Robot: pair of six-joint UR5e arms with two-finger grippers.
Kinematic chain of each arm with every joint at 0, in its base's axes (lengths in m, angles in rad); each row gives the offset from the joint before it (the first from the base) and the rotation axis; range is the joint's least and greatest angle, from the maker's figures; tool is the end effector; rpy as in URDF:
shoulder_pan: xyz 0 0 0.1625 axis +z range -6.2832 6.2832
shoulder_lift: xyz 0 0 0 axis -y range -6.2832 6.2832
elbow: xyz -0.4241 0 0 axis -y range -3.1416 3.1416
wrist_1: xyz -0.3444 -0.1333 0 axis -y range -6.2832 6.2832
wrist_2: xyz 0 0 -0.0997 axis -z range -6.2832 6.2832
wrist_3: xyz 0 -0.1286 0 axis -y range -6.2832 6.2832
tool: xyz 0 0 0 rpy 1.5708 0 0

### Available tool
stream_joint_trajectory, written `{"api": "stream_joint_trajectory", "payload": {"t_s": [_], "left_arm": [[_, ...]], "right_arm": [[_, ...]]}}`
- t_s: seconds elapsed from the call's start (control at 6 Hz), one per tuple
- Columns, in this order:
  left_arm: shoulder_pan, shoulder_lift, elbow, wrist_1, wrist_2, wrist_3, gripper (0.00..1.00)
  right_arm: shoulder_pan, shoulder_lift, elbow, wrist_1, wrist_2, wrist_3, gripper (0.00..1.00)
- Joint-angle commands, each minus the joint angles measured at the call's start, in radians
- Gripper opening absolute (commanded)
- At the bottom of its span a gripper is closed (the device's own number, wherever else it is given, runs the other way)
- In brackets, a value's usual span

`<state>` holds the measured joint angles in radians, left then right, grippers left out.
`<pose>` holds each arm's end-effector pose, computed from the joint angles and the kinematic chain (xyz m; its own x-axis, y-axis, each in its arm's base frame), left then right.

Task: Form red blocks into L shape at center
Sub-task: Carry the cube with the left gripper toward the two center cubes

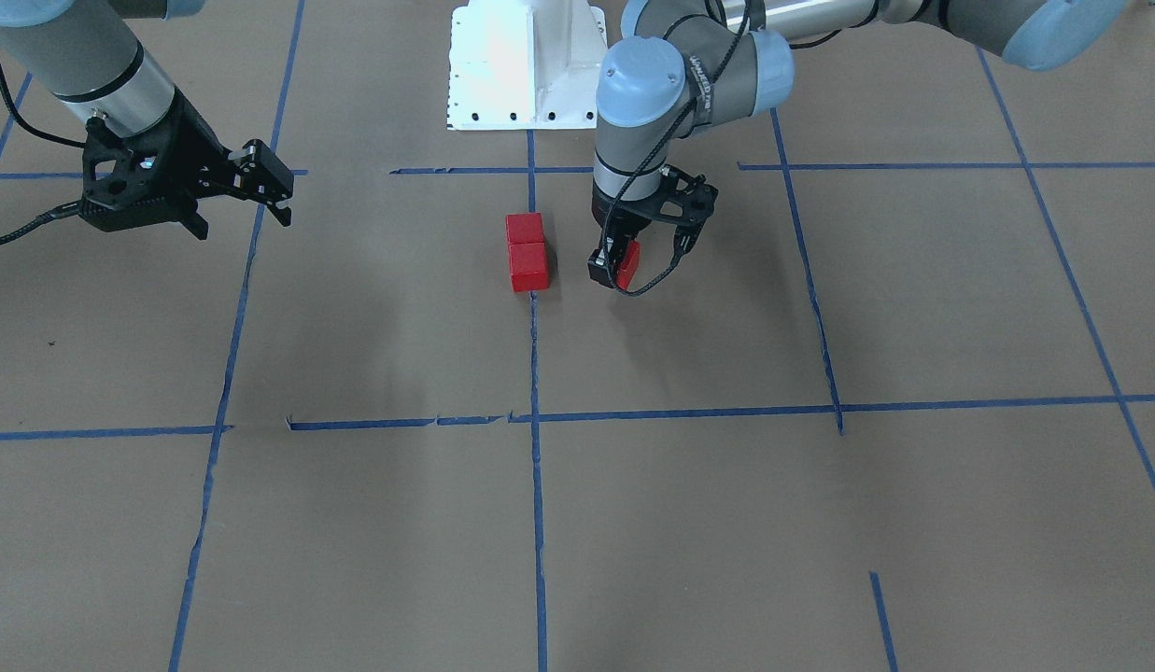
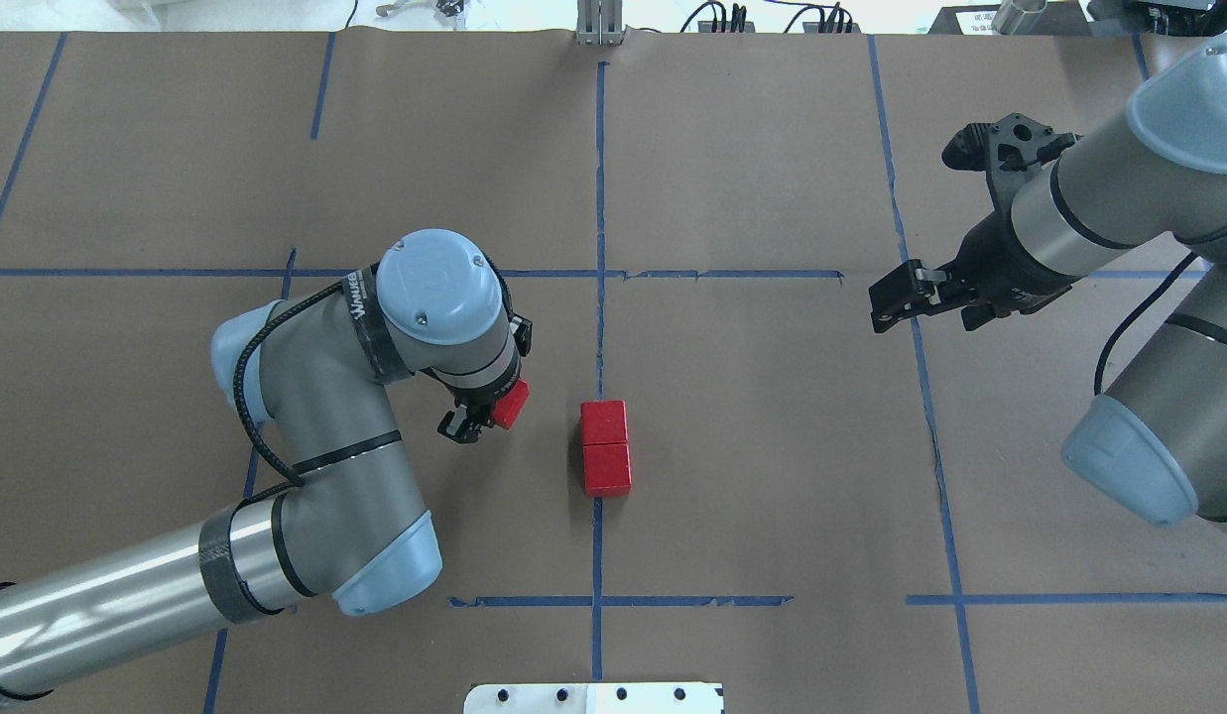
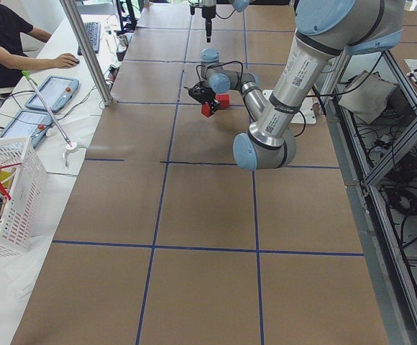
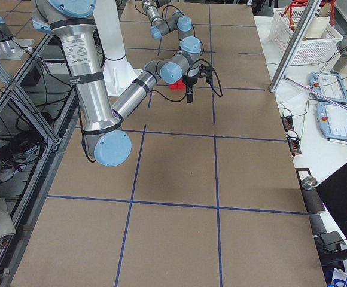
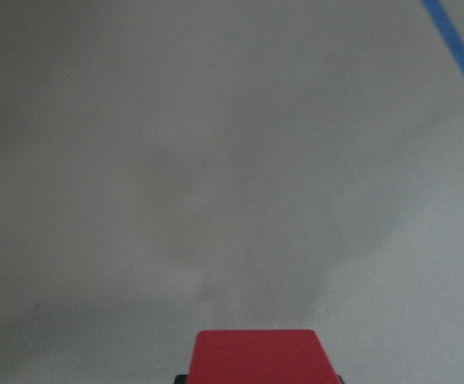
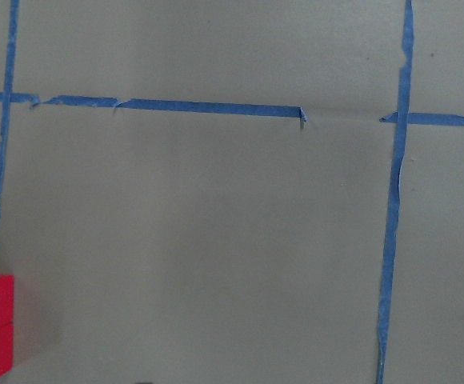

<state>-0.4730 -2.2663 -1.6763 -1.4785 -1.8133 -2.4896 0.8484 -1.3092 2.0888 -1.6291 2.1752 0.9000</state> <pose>0.5483 -0.3957 0.2707 0.1692 -0.9534 -0.2500 0.7211 0.2926 -0.6280 -0.2850 -0.4145 0.3437 0.6184 -0.0719 0.7825 0.0194 0.9969 0.0762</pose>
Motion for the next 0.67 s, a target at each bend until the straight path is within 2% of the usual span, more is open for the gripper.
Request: {"api": "stream_joint_trajectory", "payload": {"t_s": [0.0, 0.5], "left_arm": [[0.058, -0.015, 0.009, 0.017, 0.034, -0.313, 0.03], [0.079, -0.028, 0.019, -0.093, 0.028, -0.350, 0.03]], "right_arm": [[0.000, -0.001, 0.013, 0.000, -0.002, 0.003, 1.00], [0.000, -0.001, 0.013, 0.000, -0.002, 0.005, 1.00]]}}
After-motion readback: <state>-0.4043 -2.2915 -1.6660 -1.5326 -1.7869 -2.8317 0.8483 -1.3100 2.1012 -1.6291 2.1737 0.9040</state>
